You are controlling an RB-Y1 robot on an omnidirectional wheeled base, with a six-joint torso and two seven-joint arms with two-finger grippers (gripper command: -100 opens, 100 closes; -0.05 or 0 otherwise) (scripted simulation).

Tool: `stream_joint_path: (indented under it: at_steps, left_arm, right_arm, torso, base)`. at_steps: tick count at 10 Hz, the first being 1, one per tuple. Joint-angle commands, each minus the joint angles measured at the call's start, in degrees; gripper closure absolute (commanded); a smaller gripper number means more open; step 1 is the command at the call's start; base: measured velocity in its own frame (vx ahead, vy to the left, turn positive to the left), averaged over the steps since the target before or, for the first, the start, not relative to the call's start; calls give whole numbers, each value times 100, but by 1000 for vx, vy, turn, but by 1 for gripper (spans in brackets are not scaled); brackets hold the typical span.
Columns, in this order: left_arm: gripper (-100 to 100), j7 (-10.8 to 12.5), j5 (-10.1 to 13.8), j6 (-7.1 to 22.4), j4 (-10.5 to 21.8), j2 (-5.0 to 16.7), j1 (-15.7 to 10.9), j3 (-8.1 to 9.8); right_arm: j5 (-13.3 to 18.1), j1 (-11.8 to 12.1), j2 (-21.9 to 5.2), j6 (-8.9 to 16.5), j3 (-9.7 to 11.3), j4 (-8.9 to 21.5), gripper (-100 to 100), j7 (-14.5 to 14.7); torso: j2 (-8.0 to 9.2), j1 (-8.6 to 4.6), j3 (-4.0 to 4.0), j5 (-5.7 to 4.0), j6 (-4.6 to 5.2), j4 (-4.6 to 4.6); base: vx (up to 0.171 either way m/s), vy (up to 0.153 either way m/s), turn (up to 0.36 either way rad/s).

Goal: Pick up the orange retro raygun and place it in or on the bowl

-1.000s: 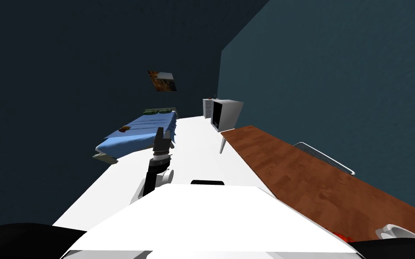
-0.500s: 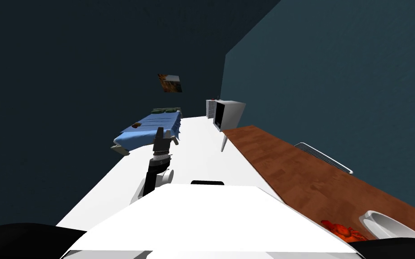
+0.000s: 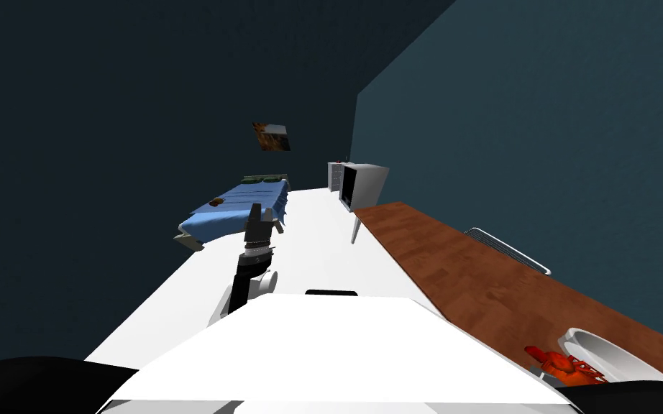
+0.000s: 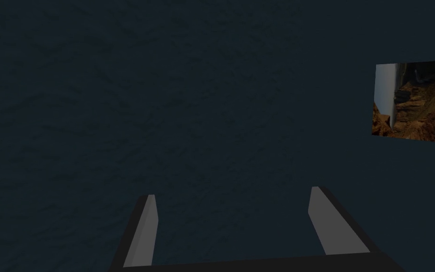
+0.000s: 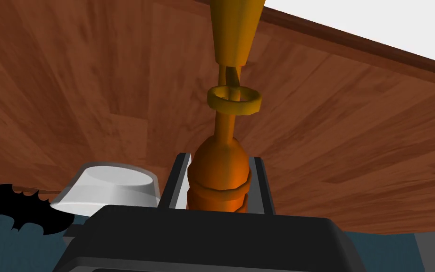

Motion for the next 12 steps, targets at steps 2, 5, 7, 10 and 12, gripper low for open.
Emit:
stream_joint_path:
  at_steps: [2,5,7,10,12]
  left_arm:
    - [0,0,0,0,0,0,0,0]
    - [0,0,0,0,0,1,0,1]
    - [0,0,0,0,0,0,0,0]
    - [0,0,0,0,0,1,0,0]
    - [0,0,0,0,0,0,0,0]
  right_arm:
    - [120,-148,23,69,-58,358,100,-30]
    - [257,-304,-9,188,-224,746,100,72]
    - [367,-420,-43,274,-347,1035,100,173]
    - [422,-476,-64,317,-406,1182,100,229]
    - [525,-582,-112,400,-516,1463,100,344]
  torso:
    - [-4,-4,-3,0,1,-2]
    - [-19,-40,-12,0,0,-6]
    - [0,12,-2,2,5,-2]
    - [3,-11,-1,12,9,-4]
    - [6,6,0,13,11,-4]
  base:
    - [54,-82,-45]
    - [68,-139,-42]
    - [18,-55,-28]
    - [24,-111,-27]
    - [24,-114,-44]
